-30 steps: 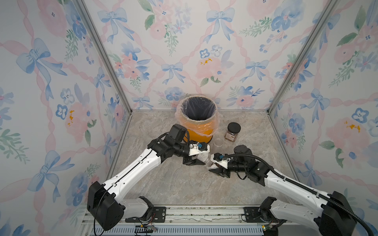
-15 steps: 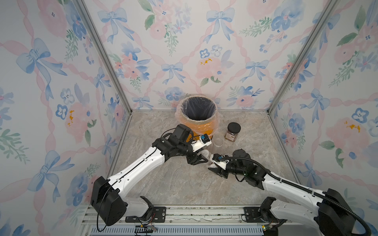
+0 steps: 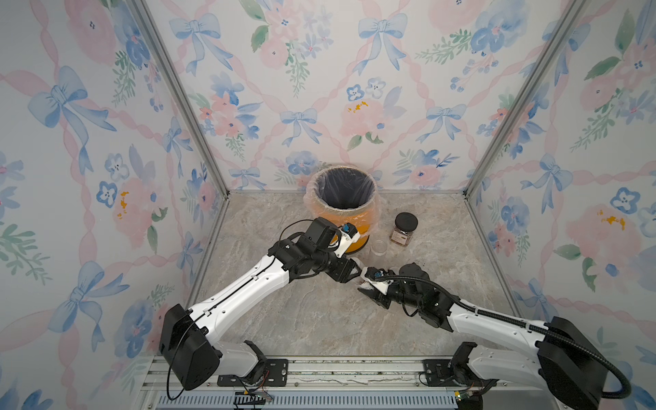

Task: Empty the moldy dried flower tea in the jars
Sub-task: Unscrew the lid from the jar.

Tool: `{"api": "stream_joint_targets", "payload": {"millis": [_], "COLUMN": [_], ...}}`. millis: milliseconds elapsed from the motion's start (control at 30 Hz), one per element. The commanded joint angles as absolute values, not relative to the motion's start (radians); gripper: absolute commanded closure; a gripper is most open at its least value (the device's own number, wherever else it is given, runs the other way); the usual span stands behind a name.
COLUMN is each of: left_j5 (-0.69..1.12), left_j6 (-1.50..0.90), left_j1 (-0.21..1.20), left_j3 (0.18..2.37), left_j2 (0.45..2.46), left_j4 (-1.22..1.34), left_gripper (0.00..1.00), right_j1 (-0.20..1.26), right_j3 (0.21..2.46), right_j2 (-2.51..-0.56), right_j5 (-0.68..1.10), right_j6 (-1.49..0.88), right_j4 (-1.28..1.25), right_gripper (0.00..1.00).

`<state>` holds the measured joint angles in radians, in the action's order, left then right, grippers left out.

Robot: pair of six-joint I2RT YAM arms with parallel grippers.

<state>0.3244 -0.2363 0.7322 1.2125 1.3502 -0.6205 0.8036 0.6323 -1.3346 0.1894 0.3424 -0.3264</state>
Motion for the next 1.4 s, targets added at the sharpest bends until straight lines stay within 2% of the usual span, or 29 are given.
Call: {"api": "stream_joint_targets", "payload": {"millis": [0, 100, 200, 300, 367, 700, 800, 1000, 1367], "left_j5": [0.336, 0.334, 0.337, 0.334, 0.344, 0.31, 0.291, 0.253, 0.328], "left_j6": [-0.424, -0.472, -0.481, -0.462, -0.436, -0.187, -0.132, 0.006, 0.376], "left_j1": [0.741, 0.741, 0.741, 0.741, 0.741, 0.741, 0.735, 0.725, 0.718], "left_j3": [1.226, 1.226, 1.221, 1.219, 1.224, 1.239, 1.236, 1.212, 1.142], "left_j2": [1.34, 1.338, 1.341, 1.35, 1.356, 1.312, 1.297, 1.233, 1.077], "left_j4": [-0.602, -0.602, -0.602, -0.602, -0.603, -0.602, -0.603, -0.601, -0.601], "left_gripper": [0.62, 0.61, 0.55, 0.45, 0.41, 0.08, 0.02, 0.02, 0.02], "right_j1": [0.832, 0.835, 0.838, 0.839, 0.84, 0.838, 0.838, 0.835, 0.807], "right_j3": [0.63, 0.632, 0.634, 0.636, 0.635, 0.632, 0.63, 0.624, 0.624], "right_j2": [-1.355, -1.361, -1.366, -1.368, -1.367, -1.356, -1.355, -1.352, -1.33], "right_j5": [0.192, 0.192, 0.193, 0.198, 0.202, 0.212, 0.214, 0.224, 0.274], "right_j6": [0.357, 0.356, 0.354, 0.354, 0.354, 0.356, 0.355, 0.35, 0.323], "right_j4": [-0.466, -0.471, -0.477, -0.475, -0.475, -0.464, -0.463, -0.46, -0.446], "right_gripper": [0.46, 0.46, 0.46, 0.46, 0.46, 0.46, 0.46, 0.46, 0.46]}}
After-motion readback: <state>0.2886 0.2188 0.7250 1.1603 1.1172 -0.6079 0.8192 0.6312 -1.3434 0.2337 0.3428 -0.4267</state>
